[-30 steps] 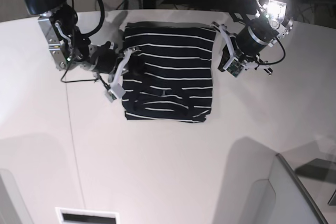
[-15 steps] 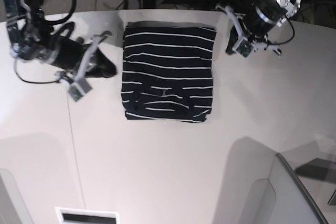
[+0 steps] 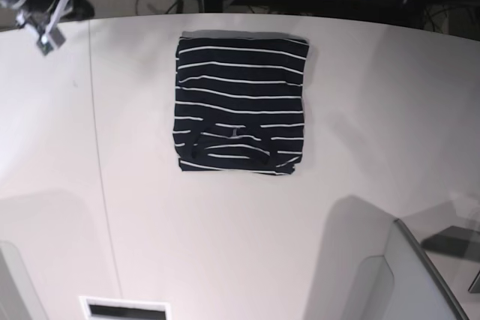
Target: Layout the t-shirt on the table in an organized manner, then fold the t-shirt properly
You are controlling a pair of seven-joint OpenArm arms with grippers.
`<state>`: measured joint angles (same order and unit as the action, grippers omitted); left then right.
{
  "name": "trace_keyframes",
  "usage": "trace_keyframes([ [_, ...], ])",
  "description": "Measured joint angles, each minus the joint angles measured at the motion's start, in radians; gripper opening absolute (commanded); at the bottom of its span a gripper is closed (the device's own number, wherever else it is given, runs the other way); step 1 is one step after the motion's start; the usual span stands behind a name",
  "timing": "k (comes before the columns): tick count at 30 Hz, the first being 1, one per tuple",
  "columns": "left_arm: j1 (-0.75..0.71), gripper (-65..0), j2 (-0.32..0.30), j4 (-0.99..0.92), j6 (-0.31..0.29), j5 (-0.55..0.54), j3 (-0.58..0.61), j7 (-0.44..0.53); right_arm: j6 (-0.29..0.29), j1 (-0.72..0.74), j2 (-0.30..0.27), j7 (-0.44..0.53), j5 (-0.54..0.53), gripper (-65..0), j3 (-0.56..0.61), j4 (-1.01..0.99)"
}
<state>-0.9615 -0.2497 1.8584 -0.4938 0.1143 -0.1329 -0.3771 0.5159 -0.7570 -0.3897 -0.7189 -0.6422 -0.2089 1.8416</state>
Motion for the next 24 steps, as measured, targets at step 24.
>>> trace_keyframes([
  [24,0.49,-65.0,0.07,-1.316,0.006,0.0,0.283,0.387,-0.012,0.445,0.277,0.64,0.541,-65.0,0.41,-1.564],
])
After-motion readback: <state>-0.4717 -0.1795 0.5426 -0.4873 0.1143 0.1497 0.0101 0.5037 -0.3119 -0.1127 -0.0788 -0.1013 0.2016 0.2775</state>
